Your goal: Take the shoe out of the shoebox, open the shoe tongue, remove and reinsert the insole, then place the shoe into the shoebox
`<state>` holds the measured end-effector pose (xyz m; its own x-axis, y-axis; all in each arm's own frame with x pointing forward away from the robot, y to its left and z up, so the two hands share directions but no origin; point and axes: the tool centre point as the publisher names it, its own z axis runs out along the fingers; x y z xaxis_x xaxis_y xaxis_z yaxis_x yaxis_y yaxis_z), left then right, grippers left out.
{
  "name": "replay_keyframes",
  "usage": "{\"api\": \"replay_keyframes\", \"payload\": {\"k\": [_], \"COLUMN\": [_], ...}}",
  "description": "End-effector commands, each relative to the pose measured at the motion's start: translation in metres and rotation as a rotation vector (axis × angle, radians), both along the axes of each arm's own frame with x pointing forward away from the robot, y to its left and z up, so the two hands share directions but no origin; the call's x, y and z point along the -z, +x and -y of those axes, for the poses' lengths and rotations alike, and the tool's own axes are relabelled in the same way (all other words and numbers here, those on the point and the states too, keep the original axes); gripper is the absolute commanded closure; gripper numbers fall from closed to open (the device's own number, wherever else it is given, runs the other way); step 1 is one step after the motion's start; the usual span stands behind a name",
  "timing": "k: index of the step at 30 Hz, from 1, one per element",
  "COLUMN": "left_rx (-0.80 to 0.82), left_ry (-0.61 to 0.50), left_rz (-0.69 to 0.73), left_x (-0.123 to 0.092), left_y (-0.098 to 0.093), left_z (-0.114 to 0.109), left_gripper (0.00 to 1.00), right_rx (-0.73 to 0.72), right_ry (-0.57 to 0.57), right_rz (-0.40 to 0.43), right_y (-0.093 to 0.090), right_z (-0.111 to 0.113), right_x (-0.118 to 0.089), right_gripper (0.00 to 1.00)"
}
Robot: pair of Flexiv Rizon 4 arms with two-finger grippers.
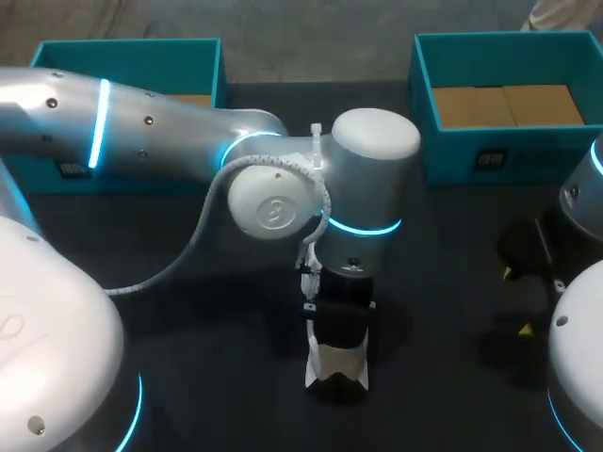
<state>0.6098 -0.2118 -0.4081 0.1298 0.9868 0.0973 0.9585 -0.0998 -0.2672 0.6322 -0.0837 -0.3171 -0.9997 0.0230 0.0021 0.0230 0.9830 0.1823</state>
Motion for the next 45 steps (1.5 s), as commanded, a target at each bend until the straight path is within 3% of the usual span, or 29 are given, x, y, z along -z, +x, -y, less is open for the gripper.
{"api": "replay_keyframes", "payload": {"k": [1, 8, 12, 32, 37, 42, 45], "left_rx": [-0.001, -0.019, -0.041, -0.142, -0.140, -0.147, -0.151], "left_ry": [-0.027, -0.151, -0.194, -0.221, -0.208, -0.199, -0.194], "left_rz": [0.006, 0.030, 0.082, 0.117, 0.120, 0.120, 0.118], "left_x": [0.008, -0.037, -0.051, -0.046, -0.047, -0.045, -0.044], "left_y": [0.001, 0.004, 0.008, 0.030, 0.032, 0.036, 0.037], "left_z": [0.005, 0.002, 0.004, 0.005, 0.007, 0.005, 0.005], "left_gripper": [1.00, 1.00, 1.00, 1.00, 0.82, 0.44, 0.31], "right_rx": [0.001, 0.001, 0.001, 0.001, 0.001, 0.001, 0.001], "right_ry": [-0.002, -0.002, -0.002, -0.002, -0.002, -0.002, -0.002], "right_rz": [0.002, 0.002, 0.002, 0.002, 0.002, 0.002, 0.002], "right_y": [-0.002, -0.002, -0.002, -0.002, -0.002, -0.002, -0.002], "right_z": [0.000, 0.000, 0.000, 0.000, 0.000, 0.000, 0.000], "right_x": [-0.001, -0.001, -0.001, -0.001, -0.001, -0.001, -0.001], "right_gripper": [0.00, 0.00, 0.00, 0.00, 0.00, 0.00, 0.00]}}
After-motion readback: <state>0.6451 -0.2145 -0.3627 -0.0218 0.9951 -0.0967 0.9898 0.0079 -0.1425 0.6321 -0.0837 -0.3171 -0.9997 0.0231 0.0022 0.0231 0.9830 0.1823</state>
